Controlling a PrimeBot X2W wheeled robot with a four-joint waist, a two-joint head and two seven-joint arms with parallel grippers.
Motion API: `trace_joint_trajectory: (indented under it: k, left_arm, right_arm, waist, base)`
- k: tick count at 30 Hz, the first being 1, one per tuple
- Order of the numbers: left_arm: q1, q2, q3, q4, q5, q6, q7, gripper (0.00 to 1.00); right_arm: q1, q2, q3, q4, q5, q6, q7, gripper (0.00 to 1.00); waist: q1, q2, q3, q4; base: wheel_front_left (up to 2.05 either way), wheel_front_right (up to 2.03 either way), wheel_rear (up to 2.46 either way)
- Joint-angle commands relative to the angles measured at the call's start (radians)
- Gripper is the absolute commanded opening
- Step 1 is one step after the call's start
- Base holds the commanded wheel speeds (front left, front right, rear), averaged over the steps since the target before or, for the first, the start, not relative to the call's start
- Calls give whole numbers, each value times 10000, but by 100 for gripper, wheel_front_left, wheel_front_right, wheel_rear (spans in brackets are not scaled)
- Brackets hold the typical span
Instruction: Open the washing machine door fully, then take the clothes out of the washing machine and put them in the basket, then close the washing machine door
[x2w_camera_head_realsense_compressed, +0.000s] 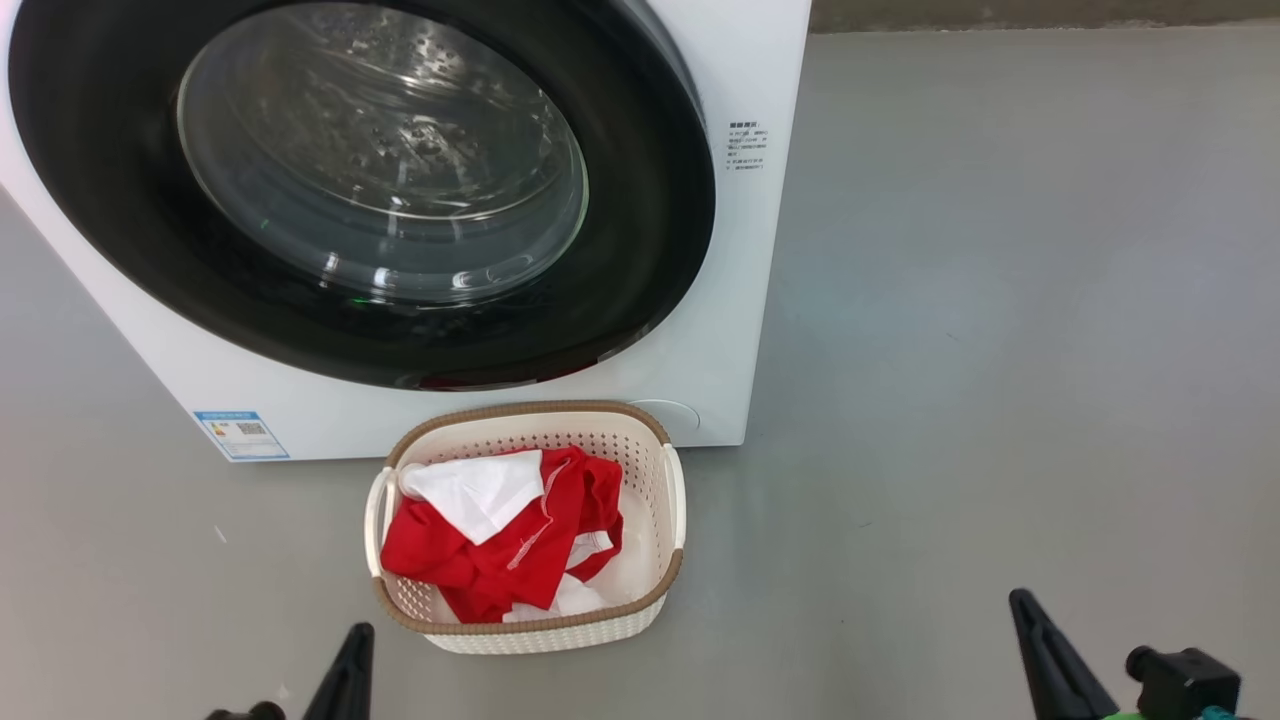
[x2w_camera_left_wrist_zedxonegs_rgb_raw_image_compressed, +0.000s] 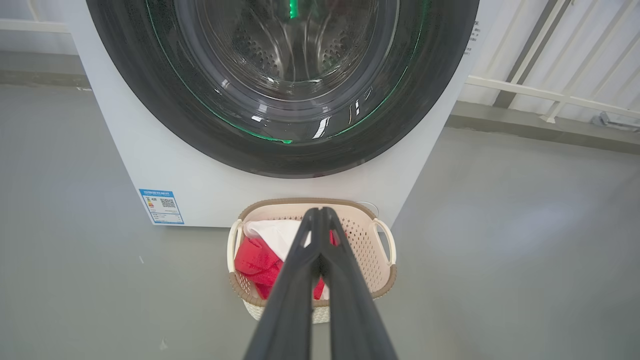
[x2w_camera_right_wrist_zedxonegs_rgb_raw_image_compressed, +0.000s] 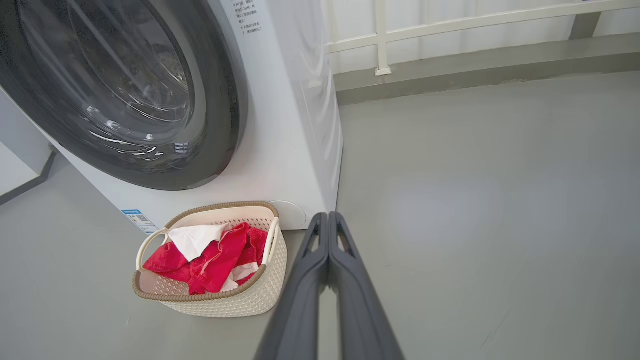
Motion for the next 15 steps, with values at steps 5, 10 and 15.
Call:
trace_joint_trajectory:
  k: [5,10,15]
  left_arm:
    - [-35,-42,17,54,-435,-2,117,0]
    - [-65,-50,62,23,-864,-5,232,0]
    - [-133,-60,118,7,-1397,-7,374,0]
  right_arm:
    - [-56,55,0,58,406,-1,107,0]
    - [-109,58,-27,22,806,-2,215,0]
    - [-205,62,-61,1,1303,-4,349,0]
  waist:
    - [8,0,-19,2]
    - [20,0,-54,5]
    - [1,0,-49,8]
  base:
    - [0,0,0]
    - [0,0,0]
    - [0,0,0]
